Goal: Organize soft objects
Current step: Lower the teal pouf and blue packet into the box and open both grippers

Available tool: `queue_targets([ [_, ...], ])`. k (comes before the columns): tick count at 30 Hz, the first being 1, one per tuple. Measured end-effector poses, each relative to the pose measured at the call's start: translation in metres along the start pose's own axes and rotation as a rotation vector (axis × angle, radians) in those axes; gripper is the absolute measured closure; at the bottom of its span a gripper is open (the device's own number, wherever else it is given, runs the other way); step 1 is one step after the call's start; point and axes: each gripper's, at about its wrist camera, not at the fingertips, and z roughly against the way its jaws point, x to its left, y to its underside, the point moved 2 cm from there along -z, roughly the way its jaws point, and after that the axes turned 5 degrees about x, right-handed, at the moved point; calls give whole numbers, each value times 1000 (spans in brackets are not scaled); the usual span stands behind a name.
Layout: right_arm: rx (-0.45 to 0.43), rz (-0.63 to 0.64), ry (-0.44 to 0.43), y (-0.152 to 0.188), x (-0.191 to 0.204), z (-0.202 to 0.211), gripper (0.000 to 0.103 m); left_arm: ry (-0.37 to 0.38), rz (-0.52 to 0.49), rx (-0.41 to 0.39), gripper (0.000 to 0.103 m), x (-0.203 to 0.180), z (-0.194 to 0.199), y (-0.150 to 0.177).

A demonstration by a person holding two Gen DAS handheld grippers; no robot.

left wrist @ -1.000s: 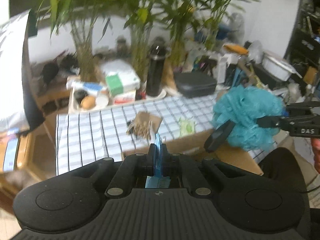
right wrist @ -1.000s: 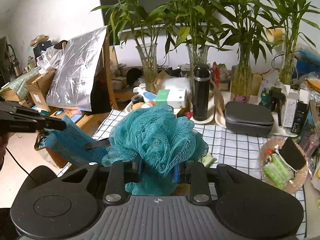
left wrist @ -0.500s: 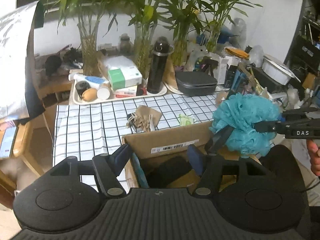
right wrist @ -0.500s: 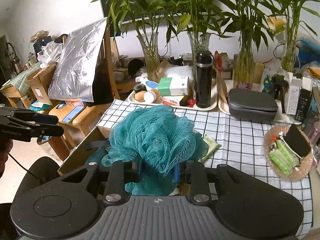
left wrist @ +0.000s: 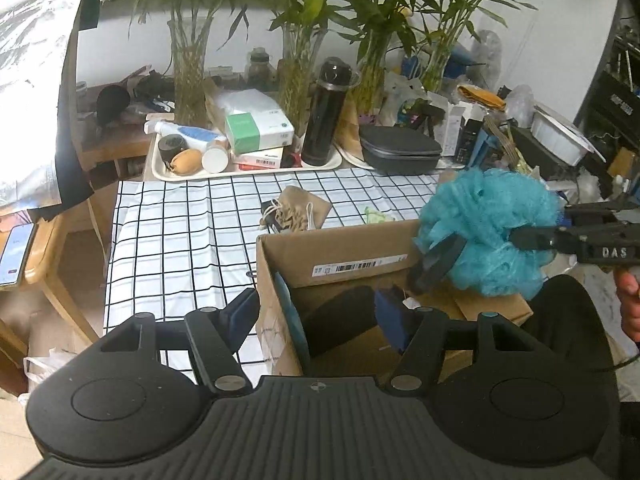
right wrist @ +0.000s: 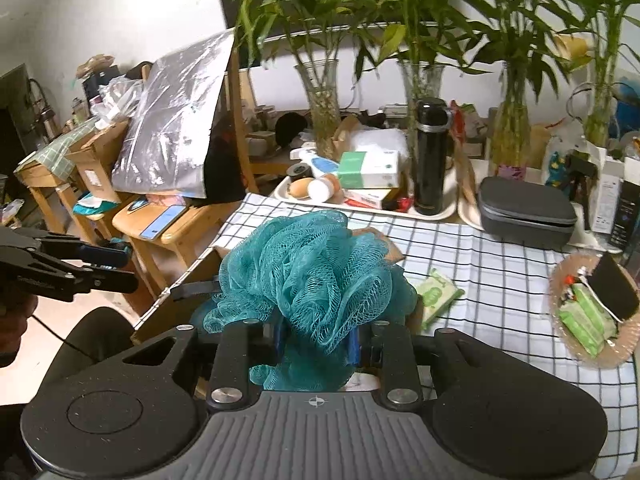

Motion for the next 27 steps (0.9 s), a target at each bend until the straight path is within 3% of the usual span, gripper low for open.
queue_targets([
  [2, 16, 34, -29, 2, 6, -5, 53, -4, 1, 3, 40, 0, 0, 1],
  [4, 30, 69, -37, 3, 11, -10, 20, -10, 1, 6, 40, 1, 0, 1],
  [7, 1, 88, -22, 5, 14, -11, 0, -24, 5, 6, 40, 3, 0, 1],
  [18, 75, 63, 56, 14, 4, -19, 0, -42, 6, 24, 38, 0, -7, 8],
  [27, 84, -9, 117, 19, -11, -21, 0, -54, 9, 24, 25, 0, -14, 11],
])
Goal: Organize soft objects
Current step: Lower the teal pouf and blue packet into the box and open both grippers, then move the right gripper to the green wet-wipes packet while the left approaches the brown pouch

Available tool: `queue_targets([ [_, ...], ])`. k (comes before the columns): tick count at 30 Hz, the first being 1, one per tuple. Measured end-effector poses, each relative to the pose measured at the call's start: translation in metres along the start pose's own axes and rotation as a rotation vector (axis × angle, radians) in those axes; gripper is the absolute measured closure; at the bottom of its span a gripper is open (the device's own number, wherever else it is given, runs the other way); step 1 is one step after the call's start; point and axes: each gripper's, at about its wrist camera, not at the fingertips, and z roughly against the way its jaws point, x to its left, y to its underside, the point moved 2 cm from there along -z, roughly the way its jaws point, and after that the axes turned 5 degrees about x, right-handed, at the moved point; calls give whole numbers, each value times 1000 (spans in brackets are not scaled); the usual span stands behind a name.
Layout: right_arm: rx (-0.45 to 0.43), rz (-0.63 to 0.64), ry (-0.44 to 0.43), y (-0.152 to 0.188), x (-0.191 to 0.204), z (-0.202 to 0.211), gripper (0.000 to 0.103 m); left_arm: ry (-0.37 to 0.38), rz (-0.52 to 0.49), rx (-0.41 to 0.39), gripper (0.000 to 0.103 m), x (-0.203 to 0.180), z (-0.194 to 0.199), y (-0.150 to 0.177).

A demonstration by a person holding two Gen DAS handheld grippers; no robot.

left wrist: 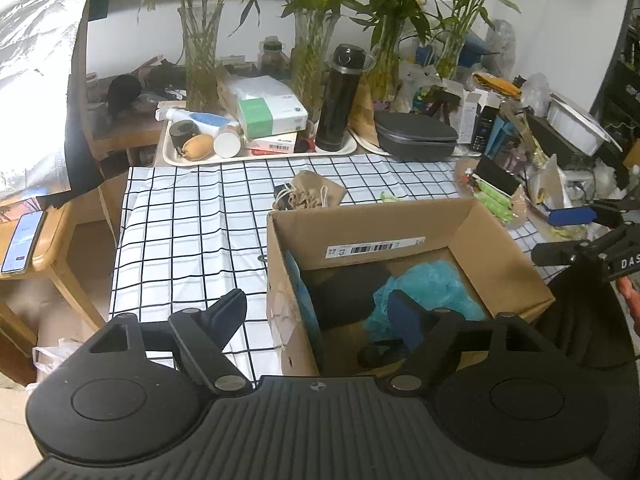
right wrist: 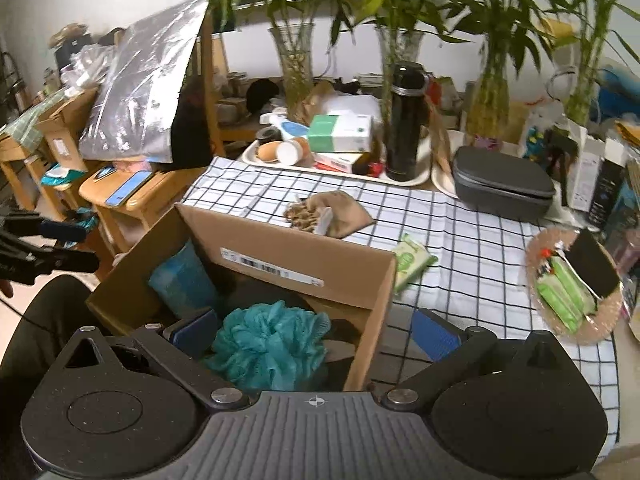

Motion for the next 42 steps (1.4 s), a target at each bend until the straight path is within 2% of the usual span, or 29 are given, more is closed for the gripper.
queue_targets([
  [11, -14, -40, 43, 2, -9, -5, 0, -8, -2, -2, 25, 0, -5, 2],
  [20, -32, -65, 65, 0, -15, -13, 0, -30, 2, -47, 25, 3, -8, -4],
  [32, -64, -97, 89, -13, -30, -29, 0, -35, 36, -33, 25, 16, -27, -16],
  [42, -8, -140, 62, -29, -56, -54, 0, -43, 47, -43, 25, 31, -42, -28],
])
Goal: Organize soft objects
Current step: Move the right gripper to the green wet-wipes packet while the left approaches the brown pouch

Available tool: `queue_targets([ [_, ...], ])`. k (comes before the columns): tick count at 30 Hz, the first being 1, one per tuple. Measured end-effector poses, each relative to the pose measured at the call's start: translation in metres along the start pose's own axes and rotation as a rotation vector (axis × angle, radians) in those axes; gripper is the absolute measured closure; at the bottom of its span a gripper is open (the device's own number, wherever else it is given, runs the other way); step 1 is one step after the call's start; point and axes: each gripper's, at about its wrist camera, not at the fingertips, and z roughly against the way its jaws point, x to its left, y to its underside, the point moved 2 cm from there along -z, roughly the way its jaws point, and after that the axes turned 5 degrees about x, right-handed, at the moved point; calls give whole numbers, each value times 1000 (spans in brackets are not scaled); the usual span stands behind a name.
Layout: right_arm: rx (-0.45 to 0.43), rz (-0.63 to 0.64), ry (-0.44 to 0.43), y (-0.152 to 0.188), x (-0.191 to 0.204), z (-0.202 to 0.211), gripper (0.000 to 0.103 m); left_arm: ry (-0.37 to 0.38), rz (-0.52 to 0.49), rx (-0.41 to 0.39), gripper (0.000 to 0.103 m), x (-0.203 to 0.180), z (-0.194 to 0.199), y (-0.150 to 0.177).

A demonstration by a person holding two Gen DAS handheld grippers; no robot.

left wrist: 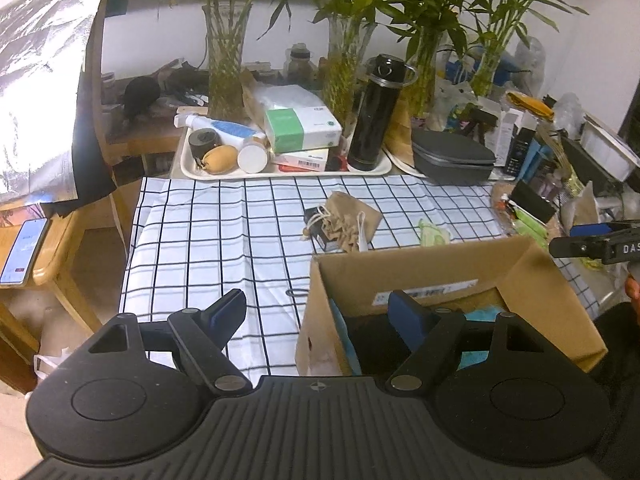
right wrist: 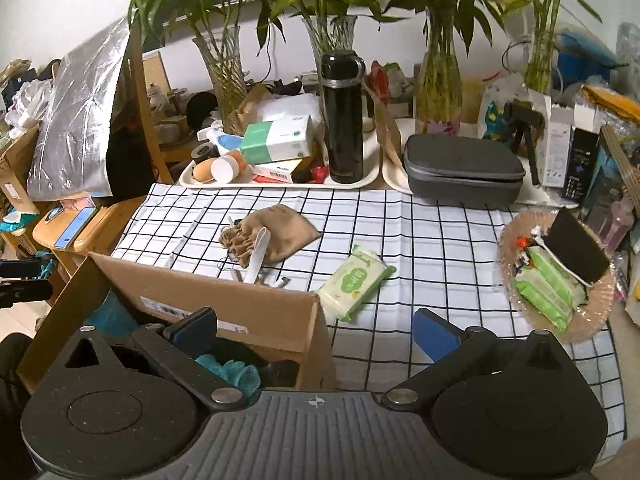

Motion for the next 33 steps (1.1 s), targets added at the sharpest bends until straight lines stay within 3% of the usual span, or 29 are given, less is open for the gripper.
queue_targets([
  [15, 14, -72, -30, -38, -35, -47, 0, 9, 28, -23, 25, 22, -24, -31],
  [23, 65, -94, -42, -45, -48, -88, 0, 10, 22, -27, 25, 34, -38, -36],
  [33, 132, -75, -71, -50, -57, -140, 12, 39, 45, -36, 25, 53, -61, -40],
])
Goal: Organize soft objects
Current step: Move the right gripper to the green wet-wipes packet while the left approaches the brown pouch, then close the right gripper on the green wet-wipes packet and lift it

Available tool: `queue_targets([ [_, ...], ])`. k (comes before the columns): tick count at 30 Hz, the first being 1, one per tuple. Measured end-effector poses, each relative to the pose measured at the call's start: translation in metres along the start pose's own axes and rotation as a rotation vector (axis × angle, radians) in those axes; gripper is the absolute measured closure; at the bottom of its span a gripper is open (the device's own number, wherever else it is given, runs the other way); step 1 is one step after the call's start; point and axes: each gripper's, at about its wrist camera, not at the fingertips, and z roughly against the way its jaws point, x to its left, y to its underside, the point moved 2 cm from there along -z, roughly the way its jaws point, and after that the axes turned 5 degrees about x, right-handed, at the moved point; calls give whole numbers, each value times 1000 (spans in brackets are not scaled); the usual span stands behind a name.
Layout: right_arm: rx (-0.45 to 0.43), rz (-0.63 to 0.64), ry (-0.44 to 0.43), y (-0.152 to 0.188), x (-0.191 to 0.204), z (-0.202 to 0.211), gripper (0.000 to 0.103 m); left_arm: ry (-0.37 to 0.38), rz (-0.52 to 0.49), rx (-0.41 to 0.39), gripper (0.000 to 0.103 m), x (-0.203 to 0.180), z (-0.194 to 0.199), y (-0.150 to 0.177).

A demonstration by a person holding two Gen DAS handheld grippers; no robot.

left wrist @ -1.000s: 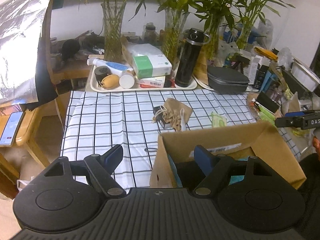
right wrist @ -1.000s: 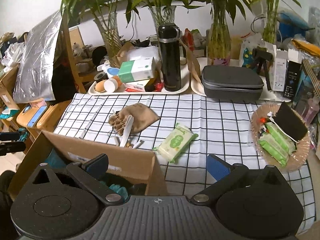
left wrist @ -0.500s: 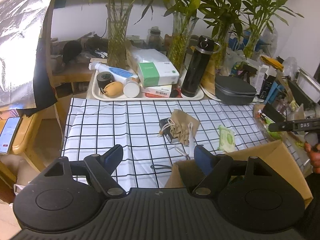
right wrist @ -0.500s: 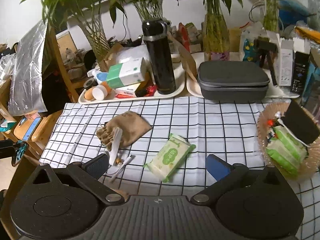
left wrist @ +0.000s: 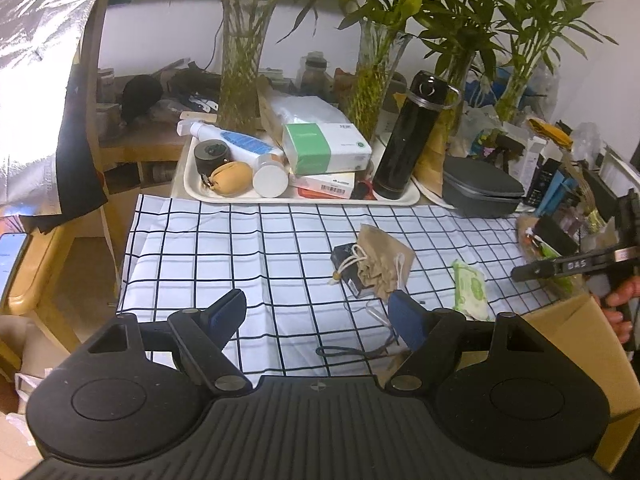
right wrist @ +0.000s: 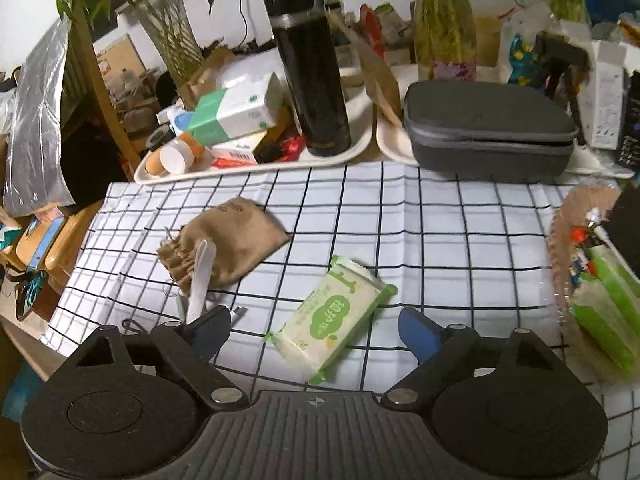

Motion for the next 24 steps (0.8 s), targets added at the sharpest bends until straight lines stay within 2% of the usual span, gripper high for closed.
queue_targets([
  [4, 44, 5, 15, -2, -6, -24, 13, 6, 15, 1, 25, 9, -12, 0],
  [11, 114, -6, -29, -8, -12, -59, 14, 23, 54, 1, 25, 20, -34, 4],
  [17, 171, -17, -38, -13, -15, -85, 21, 59, 87, -15, 25, 28, -47, 9],
  [21, 168, 12, -31, -16, -11, -95, 24, 58, 117, -8, 25, 35, -56, 13],
  [24, 141, 74, -10, -19, -4, -100, 30, 53, 126, 2, 25, 37, -59, 14],
])
